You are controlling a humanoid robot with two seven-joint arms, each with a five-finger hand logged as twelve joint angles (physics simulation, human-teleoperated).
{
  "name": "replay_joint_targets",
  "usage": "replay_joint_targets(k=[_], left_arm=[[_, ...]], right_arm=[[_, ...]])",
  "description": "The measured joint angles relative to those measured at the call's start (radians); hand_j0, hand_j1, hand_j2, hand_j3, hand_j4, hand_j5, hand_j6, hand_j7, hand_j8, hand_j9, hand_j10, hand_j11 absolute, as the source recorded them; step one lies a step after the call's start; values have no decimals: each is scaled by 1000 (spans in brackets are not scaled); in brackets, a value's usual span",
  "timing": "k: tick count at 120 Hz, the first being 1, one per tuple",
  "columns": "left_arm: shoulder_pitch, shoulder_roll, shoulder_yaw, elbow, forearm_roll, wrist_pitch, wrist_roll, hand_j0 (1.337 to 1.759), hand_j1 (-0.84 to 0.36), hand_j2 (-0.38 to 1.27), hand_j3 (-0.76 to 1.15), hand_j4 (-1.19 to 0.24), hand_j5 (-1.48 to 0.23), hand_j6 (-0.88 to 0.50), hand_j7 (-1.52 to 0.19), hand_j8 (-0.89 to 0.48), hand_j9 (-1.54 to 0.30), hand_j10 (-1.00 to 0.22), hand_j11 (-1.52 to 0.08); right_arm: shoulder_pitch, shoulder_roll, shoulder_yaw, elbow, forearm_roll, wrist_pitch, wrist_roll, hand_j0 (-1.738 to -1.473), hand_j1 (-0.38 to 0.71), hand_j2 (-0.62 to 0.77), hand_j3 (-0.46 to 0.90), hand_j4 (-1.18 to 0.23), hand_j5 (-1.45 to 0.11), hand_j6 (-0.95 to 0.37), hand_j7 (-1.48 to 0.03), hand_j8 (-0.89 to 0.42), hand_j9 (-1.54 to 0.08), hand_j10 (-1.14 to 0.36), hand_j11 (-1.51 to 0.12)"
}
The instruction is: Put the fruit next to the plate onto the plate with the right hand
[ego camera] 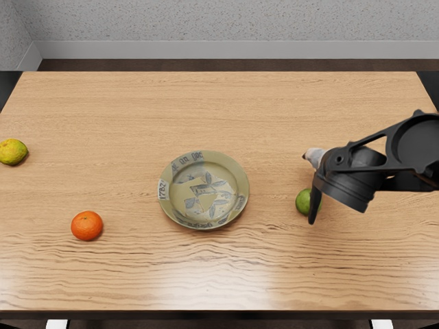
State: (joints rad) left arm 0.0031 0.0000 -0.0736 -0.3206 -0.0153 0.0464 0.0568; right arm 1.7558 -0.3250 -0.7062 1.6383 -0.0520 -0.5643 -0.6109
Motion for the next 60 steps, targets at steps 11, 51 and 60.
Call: replay_joint_targets(k=[11, 51, 60], left_arm=[[0, 0, 0, 0, 0, 0, 0, 1658, 346, 0, 0, -2, -3, -2, -3, -2, -3, -2, -3], [0, 0, 0, 0, 0, 0, 0, 1658, 346, 0, 0, -2, -3, -2, -3, -2, -3, -2, -3], [0, 0, 0, 0, 0, 0, 0, 1658, 346, 0, 0, -2, -3, -2, -3, -2, -3, -2, -3]], right_arm=[[-2, 1, 2, 3, -1, -11, 0, -1658, -304, -7, 0, -38, -49, -39, -49, -39, -49, -38, -49], [-34, 17, 5, 6, -2, -36, 0, -1658, -299, -8, 0, -43, -55, -43, -55, -43, -55, -43, -55], [-41, 18, 5, 6, -1, -40, 0, -1658, -266, -14, 0, -70, -91, -71, -91, -70, -91, -70, -91]])
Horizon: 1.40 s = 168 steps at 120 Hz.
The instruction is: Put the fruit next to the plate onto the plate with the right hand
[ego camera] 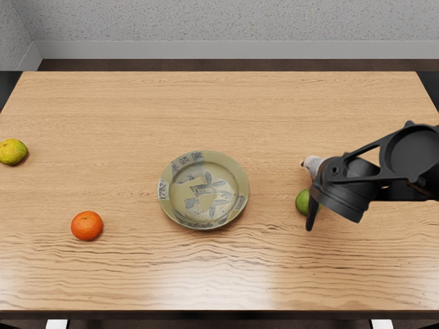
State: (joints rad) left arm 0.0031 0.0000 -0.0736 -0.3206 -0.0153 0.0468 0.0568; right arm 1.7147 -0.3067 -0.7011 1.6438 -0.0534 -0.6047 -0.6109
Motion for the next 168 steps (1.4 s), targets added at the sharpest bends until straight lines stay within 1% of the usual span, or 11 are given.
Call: replay_joint_targets(k=[15, 28, 56, 128, 168], left_arm=[[0, 0, 0, 0, 0, 0, 0, 1658, 346, 0, 0, -2, -3, -2, -3, -2, -3, -2, -3], [0, 0, 0, 0, 0, 0, 0, 1658, 346, 0, 0, -2, -3, -2, -3, -2, -3, -2, -3], [0, 0, 0, 0, 0, 0, 0, 1658, 346, 0, 0, -2, -3, -2, -3, -2, -3, -2, -3], [0, 0, 0, 0, 0, 0, 0, 1658, 346, 0, 0, -2, -3, -2, -3, -2, -3, -2, -3], [0, 0, 0, 0, 0, 0, 0, 1658, 346, 0, 0, -2, -3, -2, -3, -2, -3, -2, -3]], right_arm=[[-8, 0, 0, -1, 0, -4, 0, -1658, -192, -26, 0, -131, -170, -132, -170, -132, -170, -131, -170], [-2, -6, 1, -1, 1, -6, 0, -1658, -164, -30, 0, -155, -201, -155, -201, -155, -201, -155, -201], [23, -10, -1, 8, 3, -6, 0, -1658, -123, -37, 0, -189, -245, -189, -245, -189, -245, -189, -245], [26, -15, -10, 32, 6, -6, 0, -1658, -81, -44, 0, -224, -291, -224, -291, -224, -291, -224, -291], [25, -15, -9, 33, 6, -6, 0, -1658, -10, -56, 0, -284, -368, -284, -368, -284, -368, -284, -368]])
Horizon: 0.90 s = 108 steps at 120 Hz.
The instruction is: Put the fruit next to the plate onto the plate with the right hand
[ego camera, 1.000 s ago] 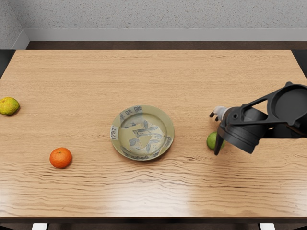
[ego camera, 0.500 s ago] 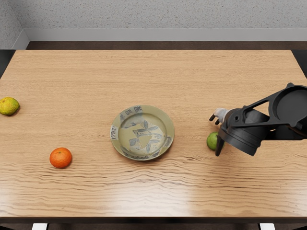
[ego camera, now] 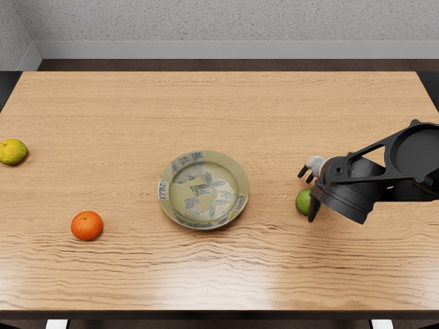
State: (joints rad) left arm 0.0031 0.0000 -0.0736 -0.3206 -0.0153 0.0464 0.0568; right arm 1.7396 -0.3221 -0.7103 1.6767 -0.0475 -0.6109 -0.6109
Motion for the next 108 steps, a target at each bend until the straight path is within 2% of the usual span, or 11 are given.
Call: replay_joint_targets(k=[32, 39, 46, 53, 62, 69, 83, 89, 95, 108], left_arm=[[0, 0, 0, 0, 0, 0, 0, 1658, 346, 0, 0, -2, -3, -2, -3, -2, -3, -2, -3], [0, 0, 0, 0, 0, 0, 0, 1658, 346, 0, 0, -2, -3, -2, -3, -2, -3, -2, -3], [0, 0, 0, 0, 0, 0, 0, 1658, 346, 0, 0, -2, -3, -2, -3, -2, -3, -2, -3], [0, 0, 0, 0, 0, 0, 0, 1658, 346, 0, 0, -2, -3, -2, -3, -2, -3, -2, -3], [0, 0, 0, 0, 0, 0, 0, 1658, 346, 0, 0, -2, -3, -2, -3, -2, -3, -2, -3], [0, 0, 0, 0, 0, 0, 0, 1658, 346, 0, 0, -2, -3, -2, -3, -2, -3, -2, -3], [0, 0, 0, 0, 0, 0, 0, 1658, 346, 0, 0, -2, -3, -2, -3, -2, -3, -2, -3], [0, 0, 0, 0, 0, 0, 0, 1658, 346, 0, 0, -2, -3, -2, -3, -2, -3, -2, -3], [0, 0, 0, 0, 0, 0, 0, 1658, 346, 0, 0, -2, -3, -2, -3, -2, -3, -2, -3], [0, 0, 0, 0, 0, 0, 0, 1658, 346, 1, 0, -2, -3, -2, -3, -2, -3, -2, -3]], right_arm=[[-7, 1, -1, 0, 0, 0, 0, -1658, 19, -61, 0, -307, -399, -308, -399, -307, -399, -307, -399], [-9, 1, 2, 0, -1, 0, 0, -1658, 71, -69, 0, -350, -455, -351, -455, -350, -455, -350, -455], [-11, 0, 10, 0, -2, 0, 0, -1658, 197, -43, 0, -470, -614, -471, -612, -470, -613, -471, -613], [-13, -2, 19, 0, -2, 1, -1, -1656, 263, 83, 1, -565, -751, -461, -742, -392, -749, -565, -749], [-14, -6, 25, 0, -1, 4, -1, -1655, 296, 189, 3, -639, -898, -422, -863, -331, -890, -556, -891], [-14, -12, 28, 0, 1, 6, 0, -1656, 321, 216, 4, -672, -997, -368, -930, -277, -985, -538, -993], [-14, -21, 30, 0, 3, 8, 0, -1655, 350, 261, 2, -720, -1128, -308, -1019, -184, -1082, -526, -1092], [-15, -26, 31, -1, 4, 8, 0, -1655, 358, 266, 2, -733, -1168, -287, -1044, -162, -1108, -513, -1122], [-16, -30, 31, -5, 3, 8, 0, -1655, 358, 297, 4, -746, -1195, -268, -1064, -198, -1145, -529, -1160], [-26, -34, 39, -37, 5, 11, 0, -1657, 372, 312, 5, -751, -1265, -241, -1093, -140, -1213, -530, -1237]])
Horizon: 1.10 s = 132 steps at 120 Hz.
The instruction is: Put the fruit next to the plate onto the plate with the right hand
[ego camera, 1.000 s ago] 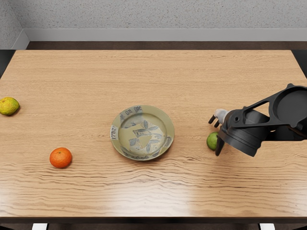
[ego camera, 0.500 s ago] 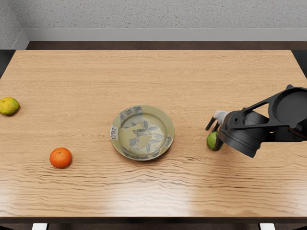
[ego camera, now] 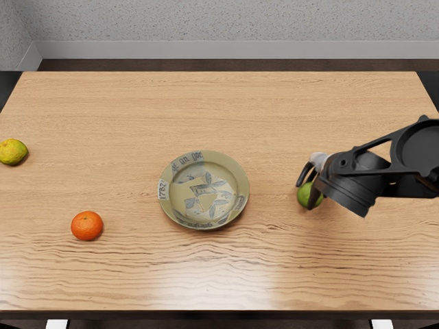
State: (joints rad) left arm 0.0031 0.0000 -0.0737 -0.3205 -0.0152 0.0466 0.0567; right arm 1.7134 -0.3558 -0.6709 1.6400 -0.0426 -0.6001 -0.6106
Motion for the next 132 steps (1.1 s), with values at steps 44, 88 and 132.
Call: replay_joint_targets(k=[44, 88, 132], left_arm=[[0, 0, 0, 0, 0, 0, 0, 1658, 346, 0, 0, -2, -3, -2, -3, -2, -3, -2, -3], [0, 0, 0, 0, 0, 0, 0, 1658, 346, 0, 0, -2, -3, -2, -3, -2, -3, -2, -3], [0, 0, 0, 0, 0, 0, 0, 1658, 346, 0, 0, -2, -3, -2, -3, -2, -3, -2, -3]], right_arm=[[-148, -62, 337, -171, -81, 140, 0, -1657, 314, 282, 4, -788, -1296, -259, -1128, -181, -1232, -623, -1254], [-263, 23, 620, -240, -155, 253, -2, -1658, 385, 429, 2, -812, -1269, -279, -1133, -207, -1205, -804, -1216], [-396, -95, 868, -186, -197, 513, 0, -1658, -172, 89, 0, -185, -279, -84, -254, -69, -267, -185, -269]])
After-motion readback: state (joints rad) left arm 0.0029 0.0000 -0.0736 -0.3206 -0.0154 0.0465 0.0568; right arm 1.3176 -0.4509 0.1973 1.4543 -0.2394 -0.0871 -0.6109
